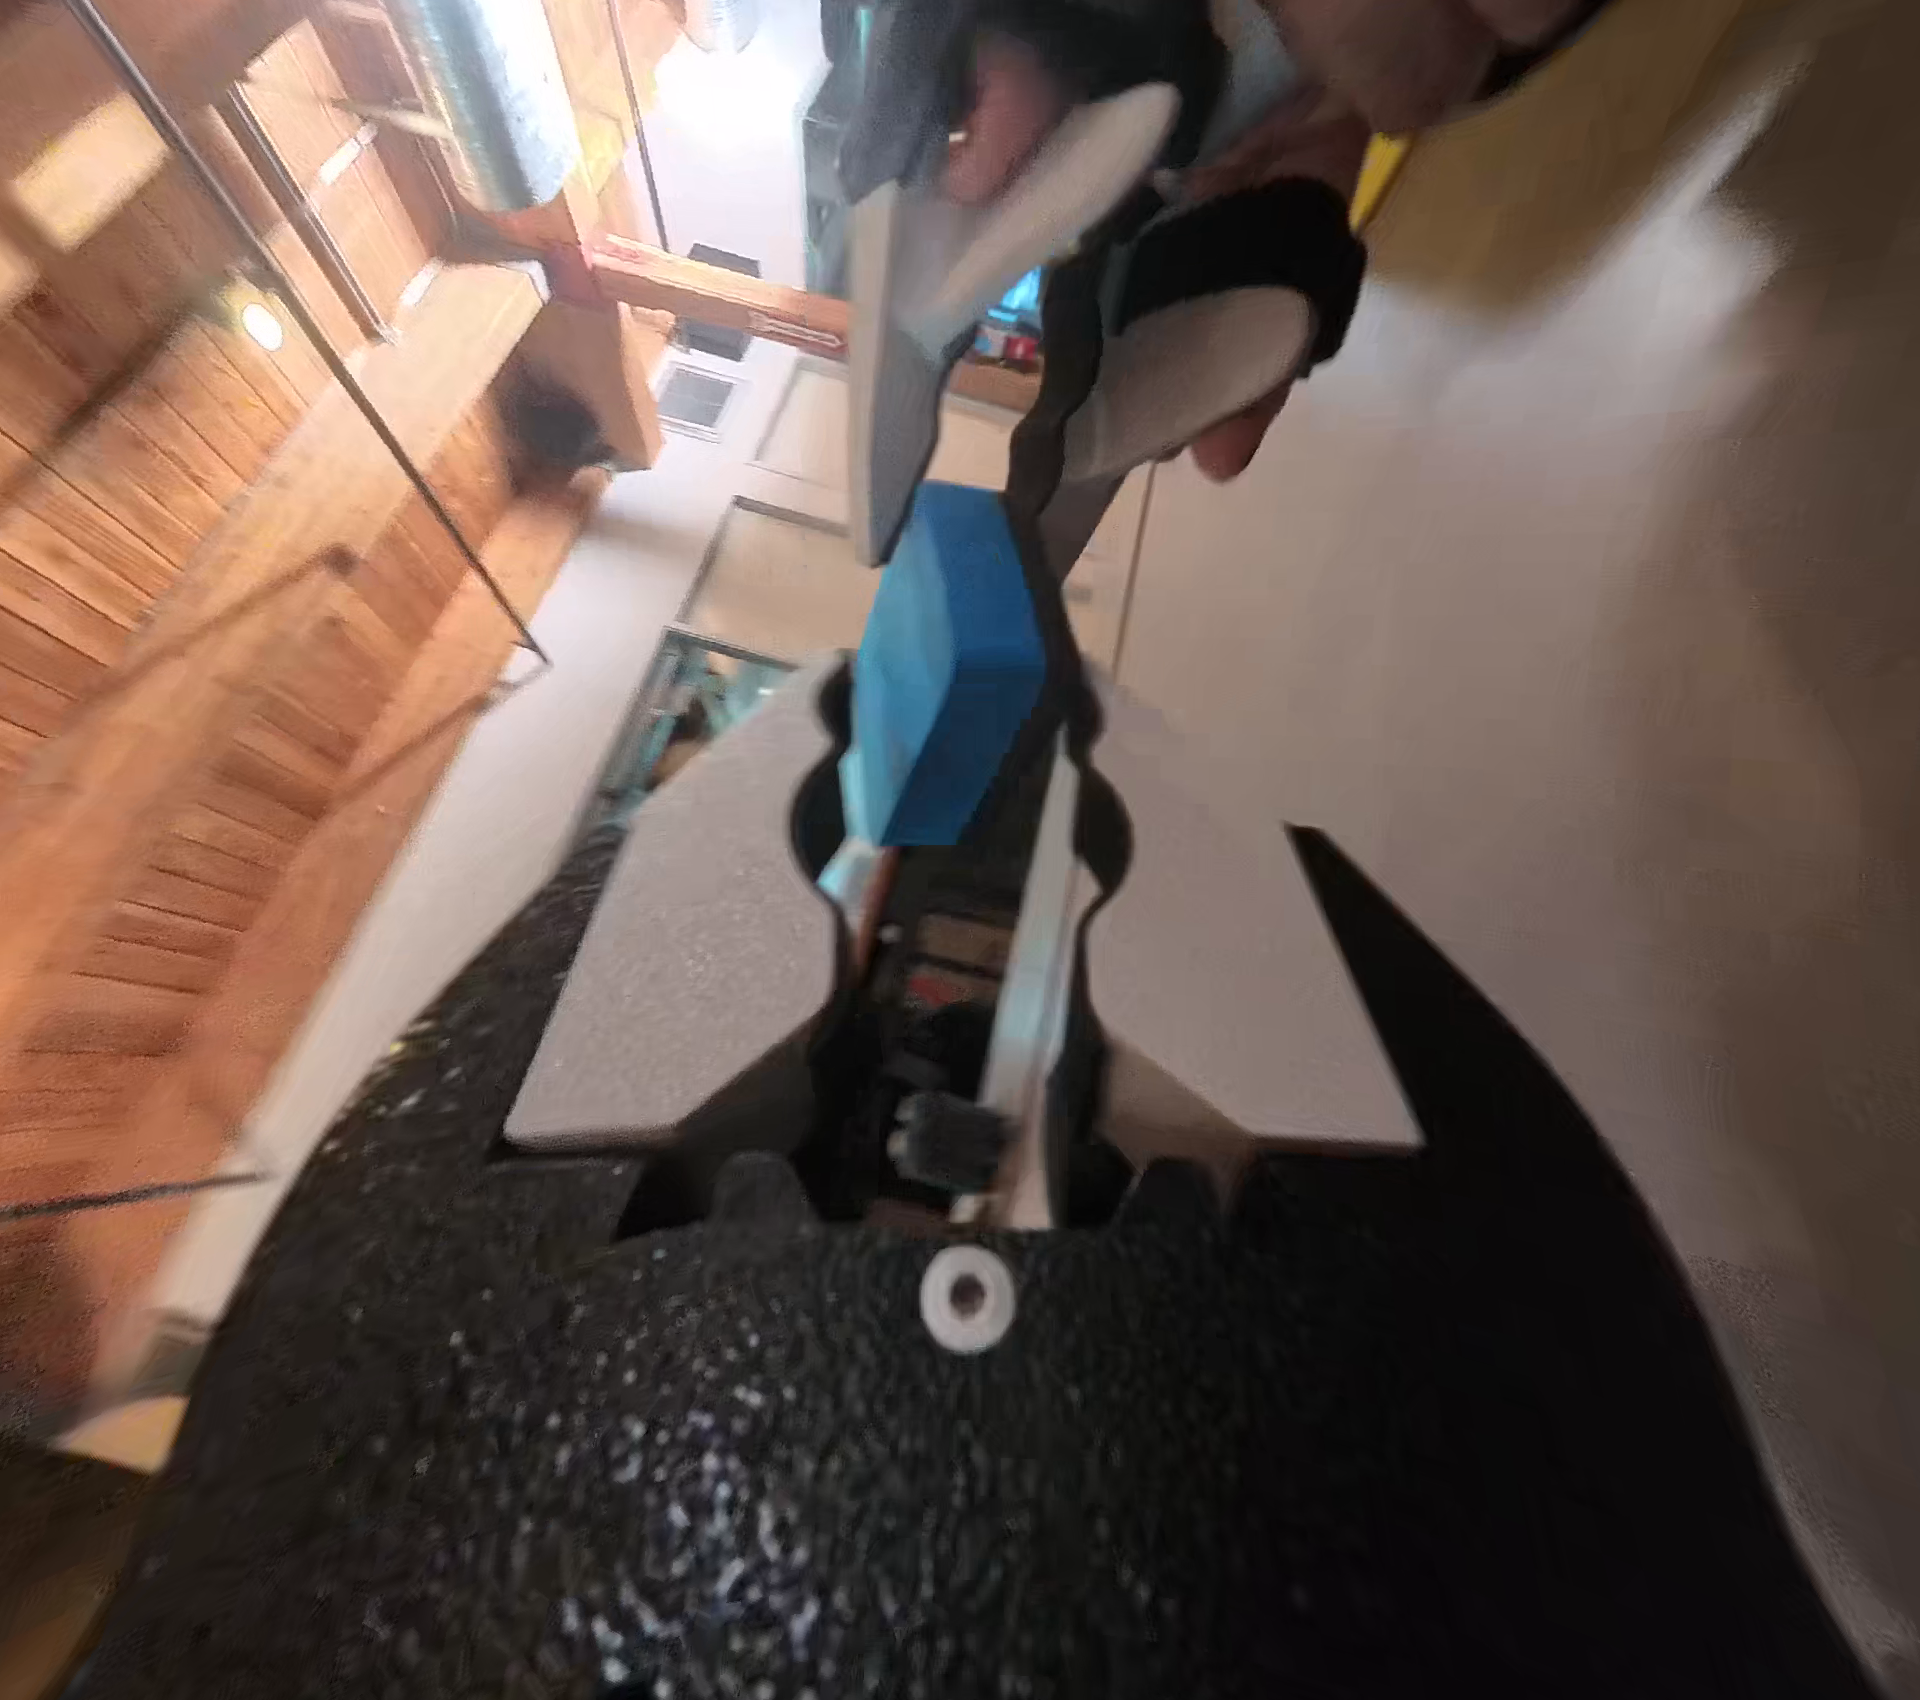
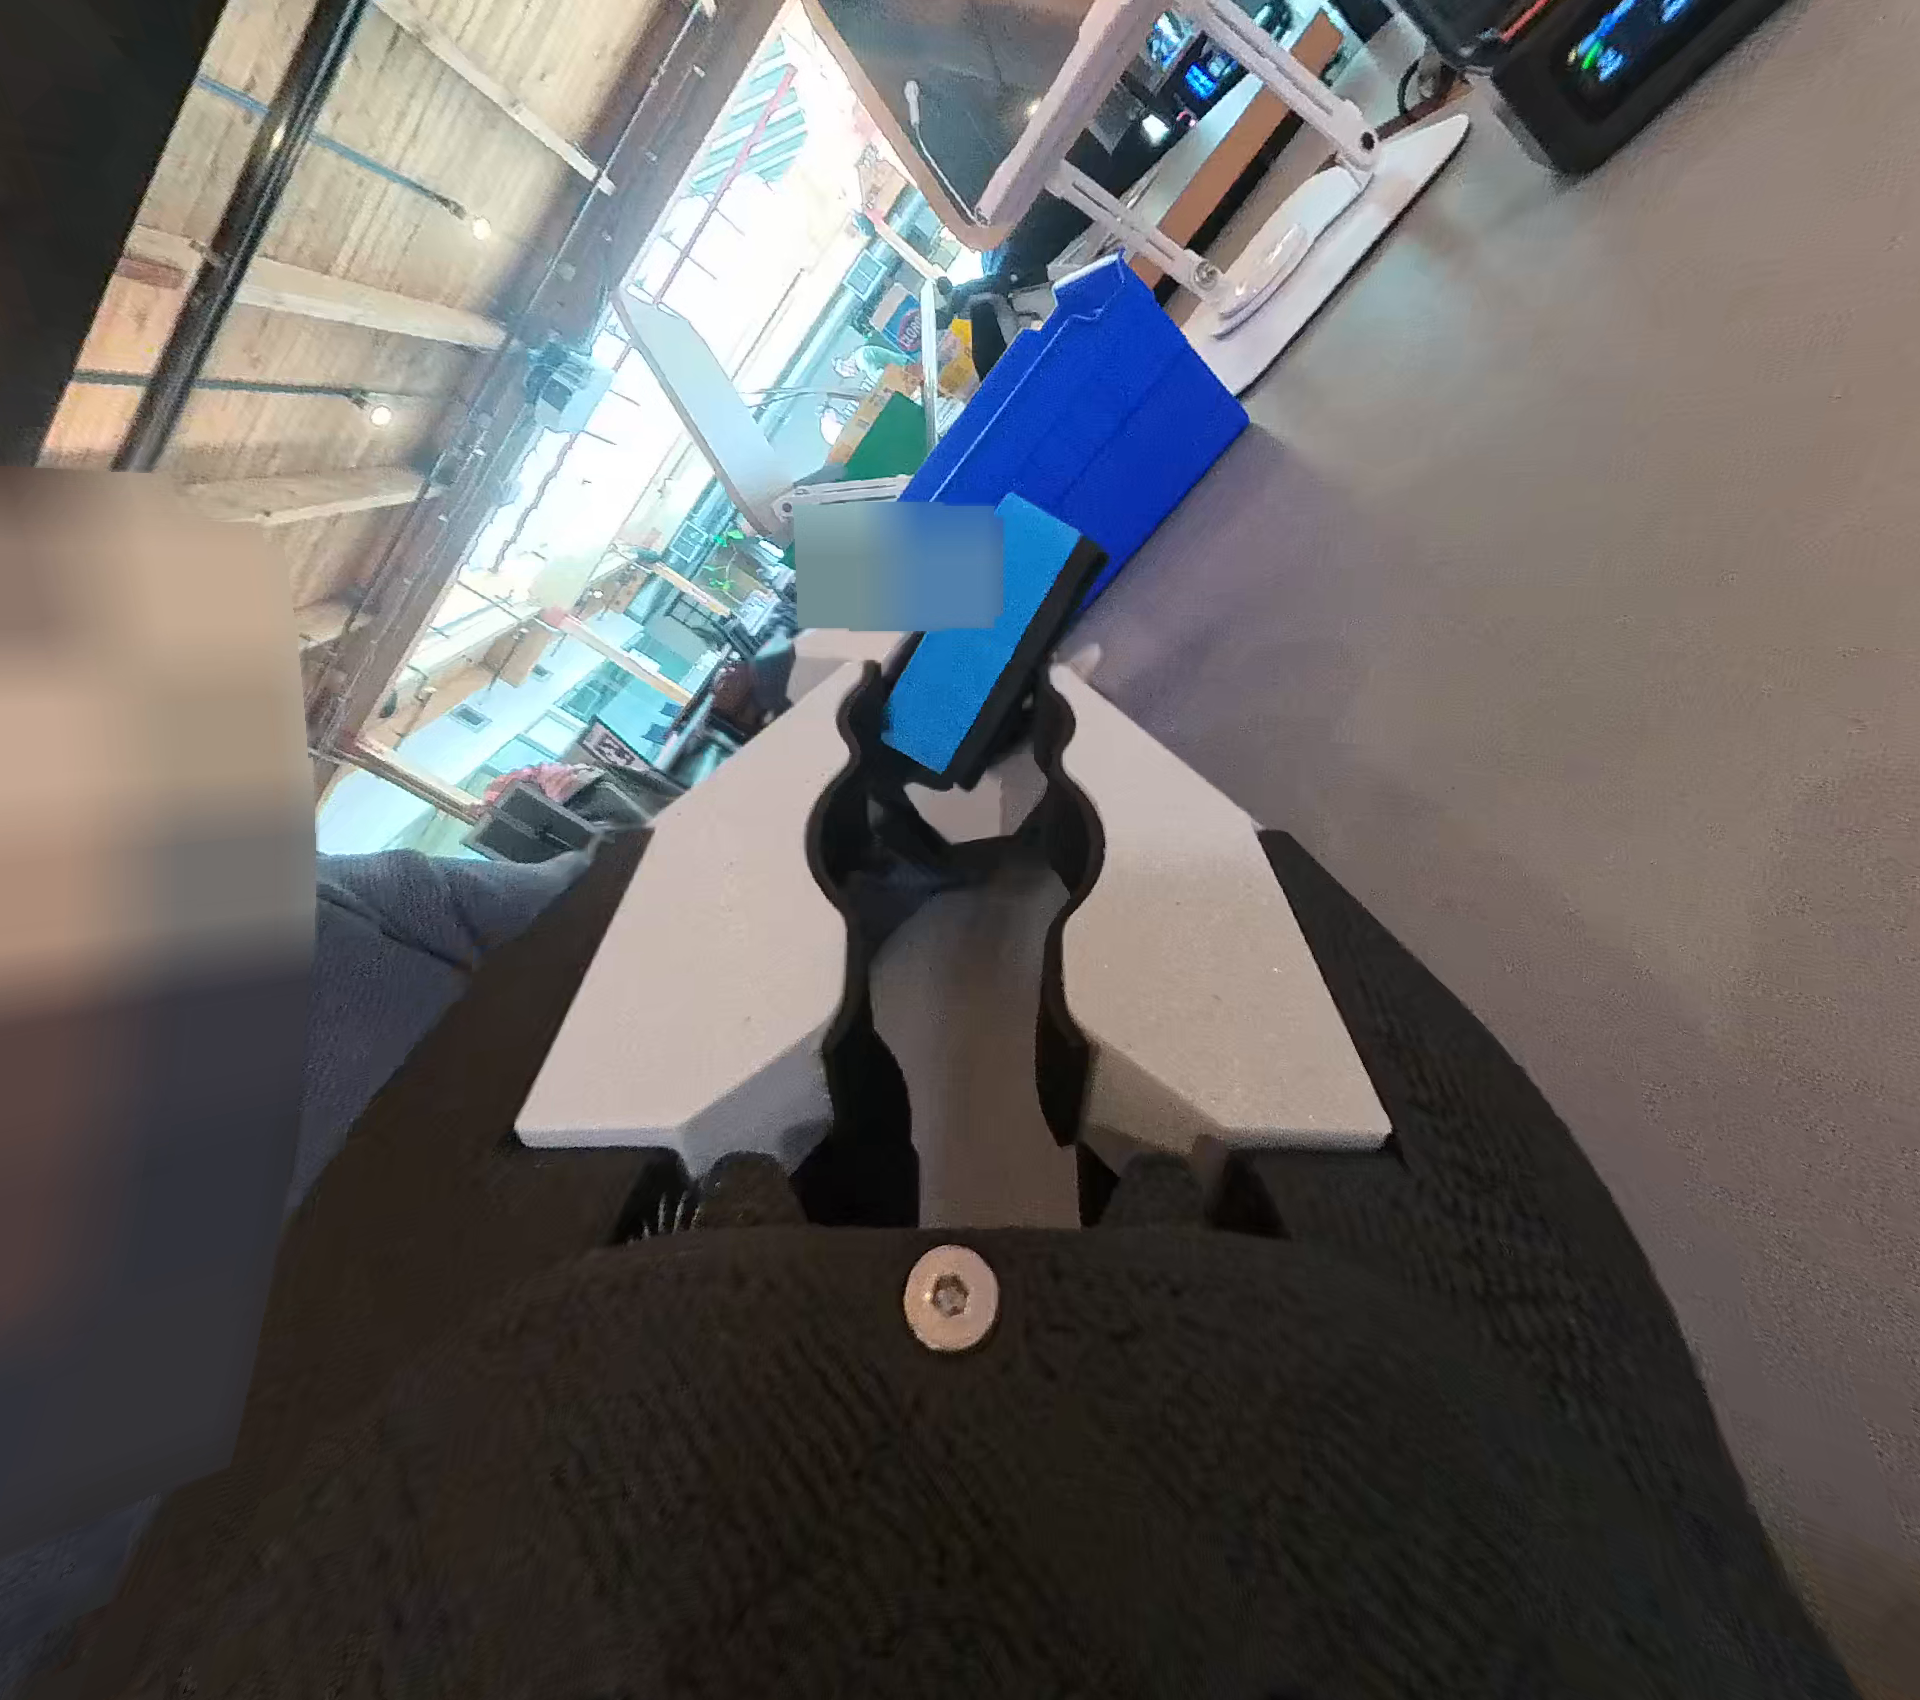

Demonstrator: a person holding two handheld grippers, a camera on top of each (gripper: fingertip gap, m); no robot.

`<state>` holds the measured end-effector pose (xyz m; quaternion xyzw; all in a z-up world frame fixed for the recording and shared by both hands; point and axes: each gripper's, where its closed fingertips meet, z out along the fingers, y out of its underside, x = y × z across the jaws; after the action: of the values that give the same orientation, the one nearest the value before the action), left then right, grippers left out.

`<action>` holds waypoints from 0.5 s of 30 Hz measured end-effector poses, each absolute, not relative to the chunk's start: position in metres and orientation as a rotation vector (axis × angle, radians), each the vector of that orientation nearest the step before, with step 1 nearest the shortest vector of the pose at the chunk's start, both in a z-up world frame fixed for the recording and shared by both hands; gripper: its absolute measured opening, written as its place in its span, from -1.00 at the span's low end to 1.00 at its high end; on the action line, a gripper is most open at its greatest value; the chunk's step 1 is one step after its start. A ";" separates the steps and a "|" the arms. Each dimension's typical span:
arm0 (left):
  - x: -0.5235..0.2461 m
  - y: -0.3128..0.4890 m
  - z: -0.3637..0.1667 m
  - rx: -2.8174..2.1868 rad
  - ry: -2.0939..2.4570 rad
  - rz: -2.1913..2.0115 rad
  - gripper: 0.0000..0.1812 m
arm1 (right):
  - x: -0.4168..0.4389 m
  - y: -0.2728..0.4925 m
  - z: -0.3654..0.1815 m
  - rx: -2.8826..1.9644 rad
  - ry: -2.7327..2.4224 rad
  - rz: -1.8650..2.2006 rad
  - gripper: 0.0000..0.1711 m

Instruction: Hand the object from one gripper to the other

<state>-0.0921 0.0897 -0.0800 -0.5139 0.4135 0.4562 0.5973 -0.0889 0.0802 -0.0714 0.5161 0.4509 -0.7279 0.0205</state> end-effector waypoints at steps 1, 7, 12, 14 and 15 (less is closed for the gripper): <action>-0.093 0.090 -0.078 -1.220 0.906 0.973 -0.40 | -0.088 0.083 -0.071 1.608 1.439 -2.281 -0.70; -0.097 0.084 -0.063 -1.400 0.484 0.022 -0.03 | -0.073 0.087 -0.046 1.430 1.951 -2.564 -0.72; -0.081 0.072 -0.060 -1.382 0.348 -0.719 -0.19 | -0.064 0.079 -0.035 1.242 2.325 -2.688 -0.72; -0.073 0.068 -0.060 -1.378 0.344 -0.897 -0.22 | -0.063 0.077 -0.035 1.189 2.448 -2.697 -0.72; -0.068 0.065 -0.060 -1.375 0.366 -0.957 -0.30 | -0.063 0.075 -0.036 1.165 2.502 -2.691 -0.72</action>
<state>-0.0679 0.0651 -0.0602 -0.6062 0.1612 -0.4221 0.6545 -0.0626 0.0748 -0.0358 0.2832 0.6082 -0.6542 -0.3493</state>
